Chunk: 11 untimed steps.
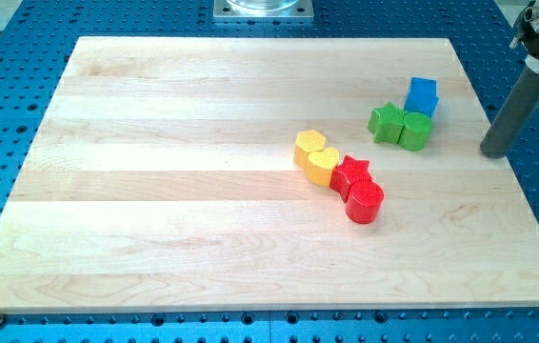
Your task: Move the red blocks right to the yellow heart
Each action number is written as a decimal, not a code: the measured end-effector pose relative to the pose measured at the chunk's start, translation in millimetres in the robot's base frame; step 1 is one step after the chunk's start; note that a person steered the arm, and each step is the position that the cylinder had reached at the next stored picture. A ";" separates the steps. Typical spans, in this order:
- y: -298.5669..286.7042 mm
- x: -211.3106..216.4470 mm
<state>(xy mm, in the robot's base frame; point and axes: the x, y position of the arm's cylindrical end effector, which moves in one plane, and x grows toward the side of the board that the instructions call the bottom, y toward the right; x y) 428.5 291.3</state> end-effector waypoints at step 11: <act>-170.0 107.0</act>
